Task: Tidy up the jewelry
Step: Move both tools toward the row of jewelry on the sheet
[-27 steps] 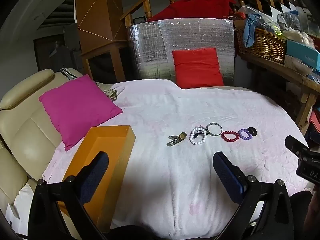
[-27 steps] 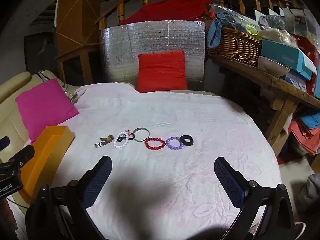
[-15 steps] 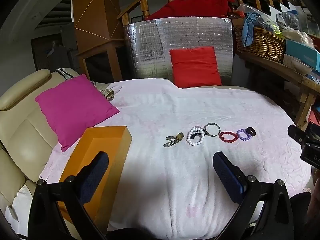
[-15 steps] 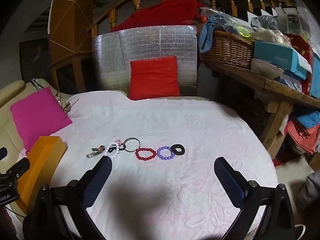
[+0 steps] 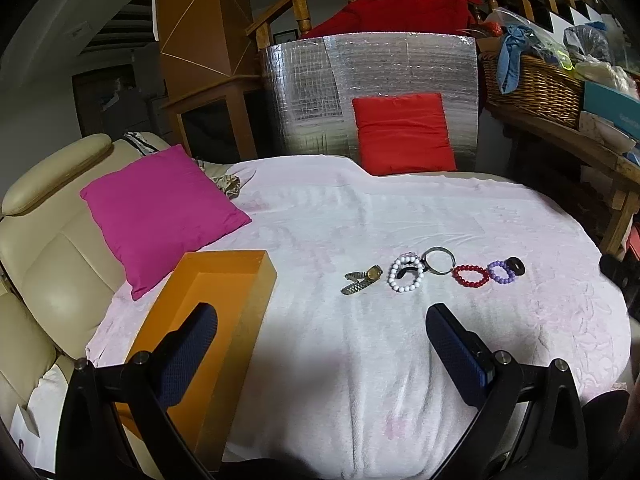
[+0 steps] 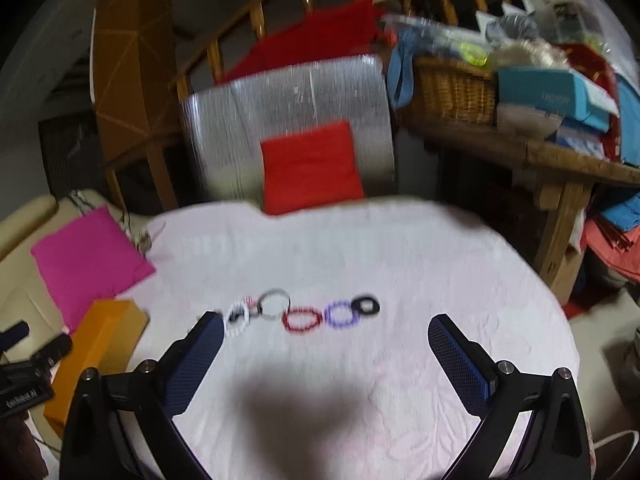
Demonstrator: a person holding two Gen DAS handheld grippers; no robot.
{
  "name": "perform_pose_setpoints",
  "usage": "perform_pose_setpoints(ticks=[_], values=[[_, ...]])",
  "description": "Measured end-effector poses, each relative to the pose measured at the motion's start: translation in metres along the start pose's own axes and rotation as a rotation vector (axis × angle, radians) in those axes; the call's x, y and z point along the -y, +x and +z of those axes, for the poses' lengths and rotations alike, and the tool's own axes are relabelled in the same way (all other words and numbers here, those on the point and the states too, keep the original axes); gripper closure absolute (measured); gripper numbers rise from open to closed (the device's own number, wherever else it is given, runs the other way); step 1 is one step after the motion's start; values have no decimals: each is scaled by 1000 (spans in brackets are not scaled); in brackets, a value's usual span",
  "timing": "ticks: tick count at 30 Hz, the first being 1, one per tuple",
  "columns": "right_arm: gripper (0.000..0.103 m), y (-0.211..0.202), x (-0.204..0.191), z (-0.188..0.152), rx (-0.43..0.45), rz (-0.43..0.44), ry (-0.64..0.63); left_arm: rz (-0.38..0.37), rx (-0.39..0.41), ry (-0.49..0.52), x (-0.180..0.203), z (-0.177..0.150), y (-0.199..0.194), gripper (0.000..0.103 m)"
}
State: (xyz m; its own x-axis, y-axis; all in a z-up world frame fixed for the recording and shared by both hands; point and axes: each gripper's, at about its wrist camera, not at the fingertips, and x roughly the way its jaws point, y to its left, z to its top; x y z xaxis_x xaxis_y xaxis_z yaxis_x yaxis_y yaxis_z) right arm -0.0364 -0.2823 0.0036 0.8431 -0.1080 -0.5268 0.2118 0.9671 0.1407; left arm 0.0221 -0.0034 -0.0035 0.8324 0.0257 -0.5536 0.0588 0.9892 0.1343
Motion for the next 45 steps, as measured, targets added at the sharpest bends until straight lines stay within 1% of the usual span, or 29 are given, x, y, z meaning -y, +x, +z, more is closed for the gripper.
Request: perform_pose_setpoints(ticks=[2,3,7,11,18,21,30,39,45], values=[[0,6,1,-3,-51,9,-9,1,3,-2,-4,-2,-1,0],[0,7,-1,-6,-73,-2,-21,3,4,-2,-4,-1,-1,0],[0,10,-10,-15,-110,-6,-58,6,2,-7,-5,-1,1,0],[0,9,-21,-17,-118,-14,-91,7,2,-5,-4,-4,2,0],[0,21,-27,-6,-149,-23,-84,25,7,10,1,-3,11,0],[0,29,-28,-5,-159,-30,-86,30,3,14,3,1,21,0],[0,60,-28,5,-172,-17,-93,41,-15,26,15,12,49,0],[0,91,-18,14,-177,-25,-88,43,-25,37,29,24,80,0],[0,112,1,20,-178,-59,-77,47,-44,37,38,27,105,0]])
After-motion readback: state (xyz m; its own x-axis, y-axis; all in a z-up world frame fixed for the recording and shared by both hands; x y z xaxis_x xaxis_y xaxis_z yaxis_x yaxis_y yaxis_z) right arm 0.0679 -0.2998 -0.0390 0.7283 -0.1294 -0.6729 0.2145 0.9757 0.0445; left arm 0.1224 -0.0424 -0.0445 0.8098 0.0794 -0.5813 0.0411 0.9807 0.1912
